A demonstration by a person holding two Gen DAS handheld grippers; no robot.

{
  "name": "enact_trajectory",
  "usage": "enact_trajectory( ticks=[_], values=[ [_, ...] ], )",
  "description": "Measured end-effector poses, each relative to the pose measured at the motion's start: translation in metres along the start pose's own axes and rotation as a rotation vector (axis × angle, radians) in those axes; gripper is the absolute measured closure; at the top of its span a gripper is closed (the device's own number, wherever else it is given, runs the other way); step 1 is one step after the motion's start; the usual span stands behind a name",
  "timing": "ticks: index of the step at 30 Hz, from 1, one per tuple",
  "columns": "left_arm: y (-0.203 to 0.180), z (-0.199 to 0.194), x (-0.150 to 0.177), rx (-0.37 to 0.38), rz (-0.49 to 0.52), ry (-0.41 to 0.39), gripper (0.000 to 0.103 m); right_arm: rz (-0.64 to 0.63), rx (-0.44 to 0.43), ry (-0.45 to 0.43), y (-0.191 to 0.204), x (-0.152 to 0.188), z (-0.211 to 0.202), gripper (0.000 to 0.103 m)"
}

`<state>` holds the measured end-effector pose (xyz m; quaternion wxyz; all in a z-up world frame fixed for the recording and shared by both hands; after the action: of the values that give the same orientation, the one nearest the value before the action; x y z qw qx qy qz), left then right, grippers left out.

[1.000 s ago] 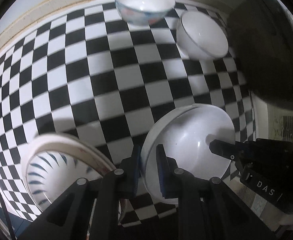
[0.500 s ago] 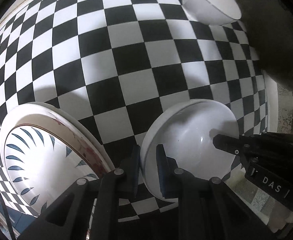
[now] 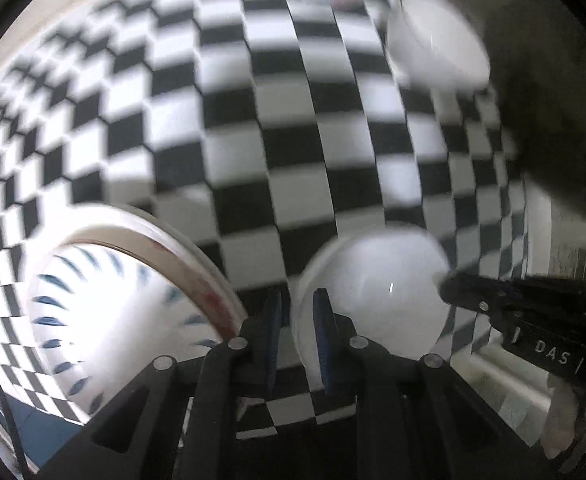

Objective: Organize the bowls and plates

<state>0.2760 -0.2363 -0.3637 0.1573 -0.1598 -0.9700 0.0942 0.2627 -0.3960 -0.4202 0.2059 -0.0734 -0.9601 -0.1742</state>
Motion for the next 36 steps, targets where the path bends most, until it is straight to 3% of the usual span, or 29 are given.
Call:
enact_trajectory(
  ticks=[4,7,11,18,22,27,31,36],
  values=[
    [-0.007,-0.039,-0.016,-0.005,-0.011,-0.123,0.087,-0.026,0.074,-0.122,0.001,-0.004,-0.055,0.089],
    [-0.02,-0.047,-0.045,0.064,-0.013,-0.114,0.087,-0.06,0.14,-0.2,0.003,-0.023,-0.095,0.083],
    [-0.038,-0.047,-0.088,0.124,-0.019,-0.098,0.087,-0.102,0.316,-0.248,0.002,-0.082,-0.148,0.083],
    [-0.06,-0.028,-0.157,0.266,-0.084,-0.017,0.087,-0.162,0.497,-0.086,-0.007,-0.179,-0.161,0.083],
    [-0.071,-0.018,-0.173,0.275,-0.104,0.009,0.086,-0.182,0.569,0.028,-0.015,-0.214,-0.142,0.083],
    [-0.067,-0.007,-0.183,0.284,-0.143,0.026,0.086,-0.164,0.556,0.11,-0.024,-0.23,-0.12,0.083],
    [-0.065,0.004,-0.186,0.289,-0.155,0.041,0.086,-0.137,0.519,0.124,-0.027,-0.238,-0.115,0.086],
    [-0.061,0.002,-0.186,0.221,-0.131,0.019,0.088,-0.055,0.372,0.129,-0.038,-0.236,-0.121,0.091]
  ],
)
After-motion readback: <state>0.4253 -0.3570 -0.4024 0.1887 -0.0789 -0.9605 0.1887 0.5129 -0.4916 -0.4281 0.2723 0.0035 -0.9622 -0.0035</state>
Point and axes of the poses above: each gripper's, at about its wrist camera, not at the fingertips, and z roughly the way its jaws point, y to its left, x to its underside, the point moved 5 cm from there along z, roughly the way its jaws point, and after that the axes turned 14 degrees about y, right-handed, at the moved point
